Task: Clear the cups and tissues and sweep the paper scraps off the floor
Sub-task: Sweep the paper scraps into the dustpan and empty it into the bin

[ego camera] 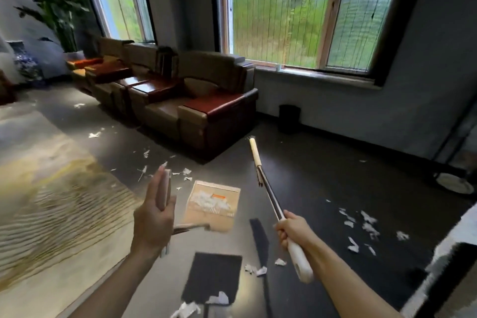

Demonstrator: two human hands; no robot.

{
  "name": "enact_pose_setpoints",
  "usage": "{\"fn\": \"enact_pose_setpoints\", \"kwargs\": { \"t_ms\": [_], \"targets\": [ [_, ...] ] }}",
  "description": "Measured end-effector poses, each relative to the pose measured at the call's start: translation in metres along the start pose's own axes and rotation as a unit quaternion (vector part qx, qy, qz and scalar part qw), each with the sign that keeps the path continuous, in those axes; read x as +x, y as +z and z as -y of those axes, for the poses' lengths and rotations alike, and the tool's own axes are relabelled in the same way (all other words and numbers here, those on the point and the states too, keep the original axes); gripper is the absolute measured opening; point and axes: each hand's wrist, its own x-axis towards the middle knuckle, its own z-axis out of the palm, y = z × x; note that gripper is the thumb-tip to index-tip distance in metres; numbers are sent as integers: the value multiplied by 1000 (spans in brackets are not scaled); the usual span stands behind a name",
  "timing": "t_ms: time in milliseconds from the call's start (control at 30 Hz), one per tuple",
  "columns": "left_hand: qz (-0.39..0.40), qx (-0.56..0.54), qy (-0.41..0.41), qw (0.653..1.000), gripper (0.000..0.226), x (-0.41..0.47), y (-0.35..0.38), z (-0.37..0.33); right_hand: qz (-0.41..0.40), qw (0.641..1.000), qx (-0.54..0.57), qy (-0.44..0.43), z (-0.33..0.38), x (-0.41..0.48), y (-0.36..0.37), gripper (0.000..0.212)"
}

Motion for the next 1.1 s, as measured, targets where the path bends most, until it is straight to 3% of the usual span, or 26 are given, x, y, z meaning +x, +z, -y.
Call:
{"fn": "enact_pose_setpoints", "kwargs": {
  "t_ms": [400, 633, 867, 1100],
  "targets": [
    [120, -70, 26, 990, 65, 292, 145, 82, -71, 995, 67, -4, 162, 212, 60, 69],
    [147, -148, 43, 977, 66, 470, 293, 143, -125, 986, 106, -15, 256, 383, 70, 71],
    [190, -181, 89, 961, 66, 643, 421, 175, -153, 977, 148, -25, 360, 532, 71, 58],
    [227, -183, 125, 948, 66, 776, 557, 185, -198, 965, 171, -17, 445, 663, 33, 70]
  ]
}}
